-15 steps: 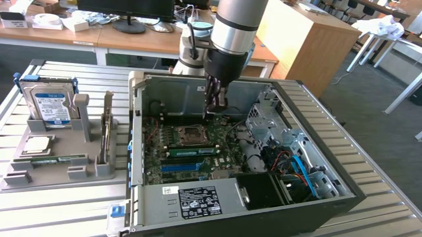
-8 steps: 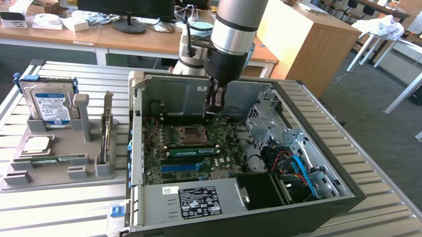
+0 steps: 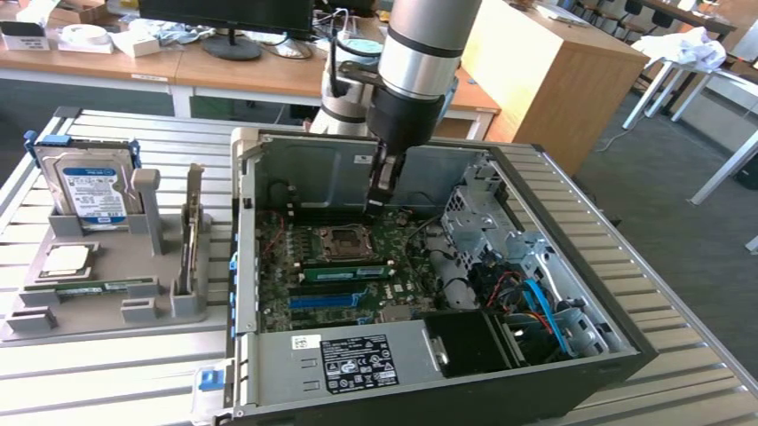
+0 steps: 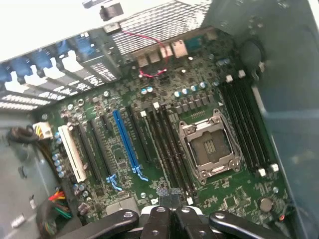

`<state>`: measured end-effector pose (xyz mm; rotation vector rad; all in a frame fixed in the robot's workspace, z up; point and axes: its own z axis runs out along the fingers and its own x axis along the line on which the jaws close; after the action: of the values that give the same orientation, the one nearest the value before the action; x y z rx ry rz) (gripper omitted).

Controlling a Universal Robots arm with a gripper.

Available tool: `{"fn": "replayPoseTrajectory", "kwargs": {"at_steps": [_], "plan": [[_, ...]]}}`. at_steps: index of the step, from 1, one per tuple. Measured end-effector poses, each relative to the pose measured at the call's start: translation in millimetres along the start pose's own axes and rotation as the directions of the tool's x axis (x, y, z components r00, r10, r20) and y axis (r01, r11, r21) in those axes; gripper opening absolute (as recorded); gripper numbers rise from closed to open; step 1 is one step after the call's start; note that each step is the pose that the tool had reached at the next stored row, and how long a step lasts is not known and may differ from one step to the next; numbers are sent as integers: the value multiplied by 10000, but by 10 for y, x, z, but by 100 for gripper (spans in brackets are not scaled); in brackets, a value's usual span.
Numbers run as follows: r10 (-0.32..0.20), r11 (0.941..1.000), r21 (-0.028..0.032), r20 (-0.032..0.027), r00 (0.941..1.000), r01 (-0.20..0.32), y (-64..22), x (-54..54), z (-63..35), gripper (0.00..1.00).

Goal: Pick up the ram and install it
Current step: 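Press down the ram until it locks into place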

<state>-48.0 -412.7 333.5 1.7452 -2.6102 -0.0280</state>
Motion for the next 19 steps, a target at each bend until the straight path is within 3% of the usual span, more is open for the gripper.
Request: {"fn": "replayPoseTrajectory", "kwargs": {"at_steps": [4, 9, 14, 19], "plan": [[643, 9979, 8, 6, 9979, -643, 0, 0, 2, 10], [1424, 9898, 21, 6, 9898, -1424, 0, 0, 4, 10], [2165, 9763, 32, 8, 9763, -2165, 0, 0, 5, 10], [2866, 9580, 43, 9, 9580, -2866, 0, 0, 7, 10]]}}
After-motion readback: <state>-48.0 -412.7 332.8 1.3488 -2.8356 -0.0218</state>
